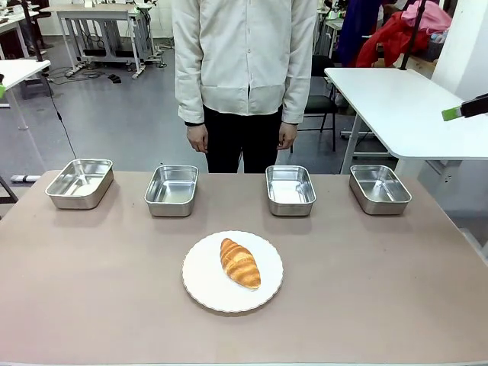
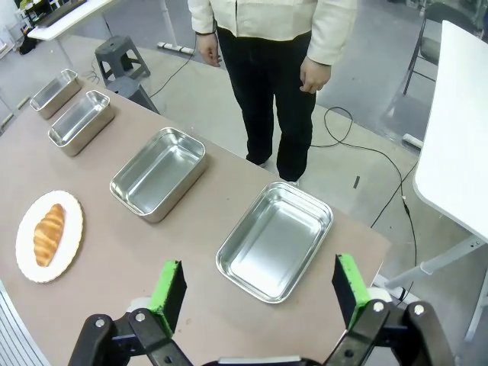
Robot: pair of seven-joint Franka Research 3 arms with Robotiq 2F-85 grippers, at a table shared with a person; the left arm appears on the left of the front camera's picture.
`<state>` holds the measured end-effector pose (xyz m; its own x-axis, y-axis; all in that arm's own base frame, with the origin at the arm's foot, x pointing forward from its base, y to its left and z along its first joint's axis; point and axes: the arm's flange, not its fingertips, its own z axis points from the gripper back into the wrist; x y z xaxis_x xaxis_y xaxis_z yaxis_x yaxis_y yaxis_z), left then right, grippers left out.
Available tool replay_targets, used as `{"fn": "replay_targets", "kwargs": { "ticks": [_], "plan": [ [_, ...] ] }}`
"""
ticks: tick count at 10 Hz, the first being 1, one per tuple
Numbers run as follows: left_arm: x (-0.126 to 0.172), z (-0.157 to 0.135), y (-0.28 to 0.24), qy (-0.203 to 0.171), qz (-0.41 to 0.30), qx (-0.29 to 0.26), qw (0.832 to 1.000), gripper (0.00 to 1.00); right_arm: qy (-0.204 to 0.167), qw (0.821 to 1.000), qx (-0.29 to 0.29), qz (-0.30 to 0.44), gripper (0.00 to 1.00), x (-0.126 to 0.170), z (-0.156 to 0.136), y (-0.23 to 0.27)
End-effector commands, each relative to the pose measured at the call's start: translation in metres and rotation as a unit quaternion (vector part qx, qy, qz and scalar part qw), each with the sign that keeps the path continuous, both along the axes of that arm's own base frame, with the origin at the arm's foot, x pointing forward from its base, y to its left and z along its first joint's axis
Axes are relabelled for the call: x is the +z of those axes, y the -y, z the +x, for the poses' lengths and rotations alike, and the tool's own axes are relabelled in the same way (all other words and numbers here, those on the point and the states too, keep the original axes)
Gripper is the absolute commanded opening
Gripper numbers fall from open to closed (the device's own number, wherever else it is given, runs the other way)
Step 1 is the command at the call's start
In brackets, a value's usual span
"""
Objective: Place the bread in the container.
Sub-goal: Place the Butter Roll into the Airtight Container indicated by the human.
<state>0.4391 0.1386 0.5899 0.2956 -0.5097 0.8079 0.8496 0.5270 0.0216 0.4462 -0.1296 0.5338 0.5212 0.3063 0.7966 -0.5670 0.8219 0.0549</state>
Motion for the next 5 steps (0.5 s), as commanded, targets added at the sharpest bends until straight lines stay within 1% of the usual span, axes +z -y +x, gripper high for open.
{"fn": "replay_targets", "kwargs": {
  "ticks": [1,2,5],
  "plan": [
    [-0.0037,-0.0042,0.0062,0.003,0.002,0.004,1.0,1.0,0.001,1.0,0.001,0.001,1.0,0.0003,-0.0004,0.0002],
    [0.0,0.0,0.0,0.0,0.0,0.0,1.0,1.0,0.001,1.0,0.001,0.001,1.0,0.0003,-0.0004,0.0002],
    [0.0,0.0,0.0,0.0,0.0,0.0,1.0,1.0,0.001,1.0,0.001,0.001,1.0,0.0003,-0.0004,0.0002]
  ]
}}
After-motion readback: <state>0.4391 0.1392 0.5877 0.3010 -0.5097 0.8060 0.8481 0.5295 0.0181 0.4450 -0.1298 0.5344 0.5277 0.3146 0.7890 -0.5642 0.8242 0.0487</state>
